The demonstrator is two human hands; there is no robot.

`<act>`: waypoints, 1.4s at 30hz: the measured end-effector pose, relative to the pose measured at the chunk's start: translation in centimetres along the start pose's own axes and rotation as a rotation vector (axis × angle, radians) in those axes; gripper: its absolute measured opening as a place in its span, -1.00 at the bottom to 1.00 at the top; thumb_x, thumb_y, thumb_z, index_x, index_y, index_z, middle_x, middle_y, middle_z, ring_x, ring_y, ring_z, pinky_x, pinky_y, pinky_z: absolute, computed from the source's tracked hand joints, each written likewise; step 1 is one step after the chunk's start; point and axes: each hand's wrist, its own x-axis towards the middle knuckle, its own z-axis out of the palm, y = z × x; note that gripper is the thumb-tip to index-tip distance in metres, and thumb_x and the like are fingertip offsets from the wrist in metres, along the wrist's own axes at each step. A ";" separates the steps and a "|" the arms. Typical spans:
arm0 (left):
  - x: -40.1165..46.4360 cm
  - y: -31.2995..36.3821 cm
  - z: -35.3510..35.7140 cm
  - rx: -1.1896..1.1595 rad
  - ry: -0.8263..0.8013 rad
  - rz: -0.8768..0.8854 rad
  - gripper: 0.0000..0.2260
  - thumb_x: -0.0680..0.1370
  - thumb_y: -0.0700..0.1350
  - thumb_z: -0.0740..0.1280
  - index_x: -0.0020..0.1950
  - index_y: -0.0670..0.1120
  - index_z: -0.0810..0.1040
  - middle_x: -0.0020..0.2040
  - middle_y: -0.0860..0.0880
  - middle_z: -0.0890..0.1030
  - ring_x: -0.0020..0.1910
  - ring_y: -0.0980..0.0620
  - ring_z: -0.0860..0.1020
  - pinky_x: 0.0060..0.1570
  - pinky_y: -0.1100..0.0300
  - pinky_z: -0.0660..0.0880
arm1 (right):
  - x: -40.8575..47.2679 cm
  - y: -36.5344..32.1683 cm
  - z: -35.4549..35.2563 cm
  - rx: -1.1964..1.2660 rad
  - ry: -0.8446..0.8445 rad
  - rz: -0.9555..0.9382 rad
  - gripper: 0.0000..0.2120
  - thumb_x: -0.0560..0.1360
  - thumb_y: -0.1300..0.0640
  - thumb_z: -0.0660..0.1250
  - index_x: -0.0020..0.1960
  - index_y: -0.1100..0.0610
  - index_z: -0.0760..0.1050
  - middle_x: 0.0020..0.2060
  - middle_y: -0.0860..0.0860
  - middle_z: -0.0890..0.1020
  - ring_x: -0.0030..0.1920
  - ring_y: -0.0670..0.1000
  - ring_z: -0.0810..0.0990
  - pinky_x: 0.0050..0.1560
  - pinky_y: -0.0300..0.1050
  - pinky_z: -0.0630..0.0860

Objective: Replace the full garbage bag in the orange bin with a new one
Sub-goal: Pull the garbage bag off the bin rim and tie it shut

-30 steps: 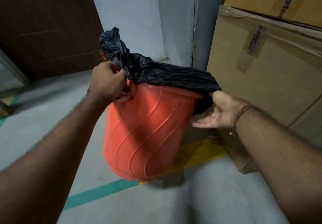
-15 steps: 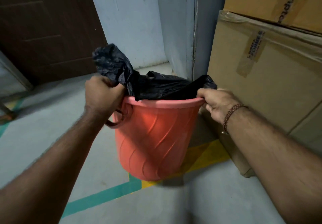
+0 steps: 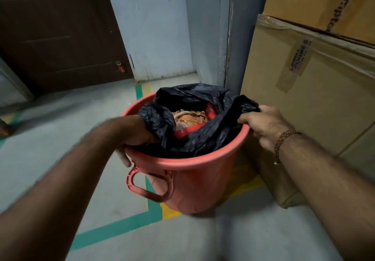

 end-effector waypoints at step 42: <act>8.6 -0.3 3.7 -0.907 0.204 0.375 -0.90 0.54 -0.24 0.46 0.03 -0.24 0.69 -0.13 -0.17 0.75 -0.12 -0.17 0.72 -0.04 -0.01 0.69 | -2.9 -3.6 1.2 -0.909 -0.321 -0.398 -0.74 0.46 -0.03 0.42 -0.17 0.19 0.63 -0.24 0.04 0.68 -0.17 0.04 0.66 -0.15 -0.06 0.59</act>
